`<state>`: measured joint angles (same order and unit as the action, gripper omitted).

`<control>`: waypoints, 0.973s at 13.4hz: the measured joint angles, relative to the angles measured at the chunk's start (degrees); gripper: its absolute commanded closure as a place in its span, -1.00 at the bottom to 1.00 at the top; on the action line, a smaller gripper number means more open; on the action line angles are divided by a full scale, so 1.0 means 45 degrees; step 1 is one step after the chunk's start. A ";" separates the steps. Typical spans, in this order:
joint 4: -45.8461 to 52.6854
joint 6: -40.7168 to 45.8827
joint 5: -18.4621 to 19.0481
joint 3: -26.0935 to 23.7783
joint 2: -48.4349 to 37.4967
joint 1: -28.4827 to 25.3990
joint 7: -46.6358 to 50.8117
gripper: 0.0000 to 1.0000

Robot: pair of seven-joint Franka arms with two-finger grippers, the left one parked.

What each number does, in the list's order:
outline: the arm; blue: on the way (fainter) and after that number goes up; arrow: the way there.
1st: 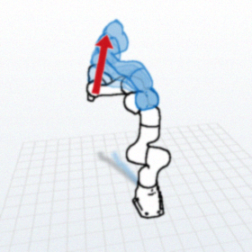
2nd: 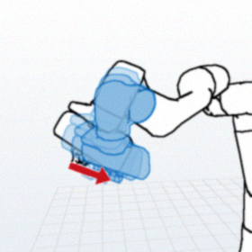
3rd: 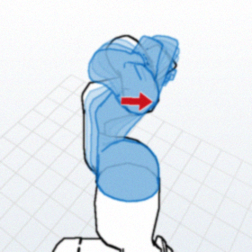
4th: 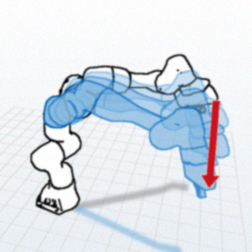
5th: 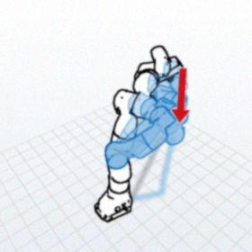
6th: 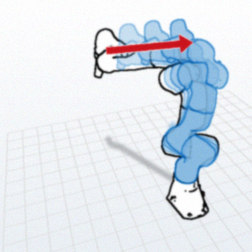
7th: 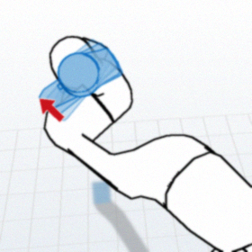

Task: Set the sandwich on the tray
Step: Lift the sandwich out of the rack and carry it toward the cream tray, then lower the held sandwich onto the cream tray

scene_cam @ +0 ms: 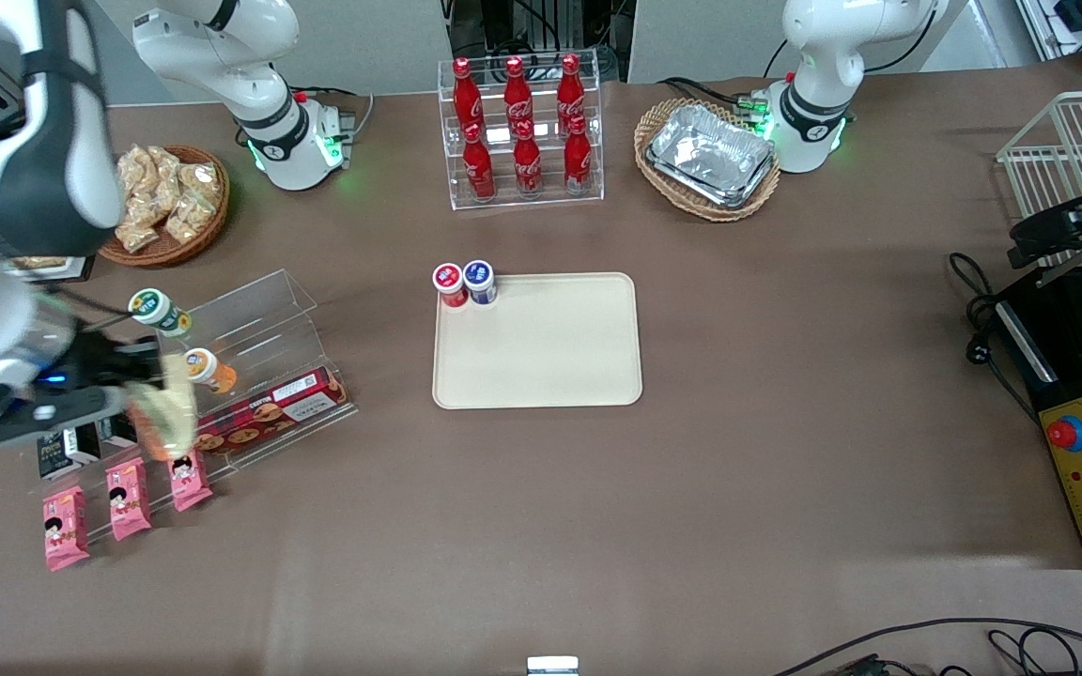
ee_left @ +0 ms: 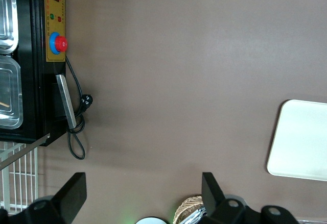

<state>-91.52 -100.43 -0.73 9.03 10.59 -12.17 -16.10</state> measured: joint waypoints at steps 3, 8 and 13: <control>0.0011 0.0018 -0.0019 -0.1497 0.0193 -0.0130 0.0006 0.28; 0.0025 -0.0004 -0.0021 -0.3468 0.1133 -0.0198 -0.0043 0.24; 0.0106 -0.1316 0.0087 -0.4211 0.2228 -0.1329 -0.0165 -0.02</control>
<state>-91.04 -106.35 -0.34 -9.92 20.61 -18.16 -16.84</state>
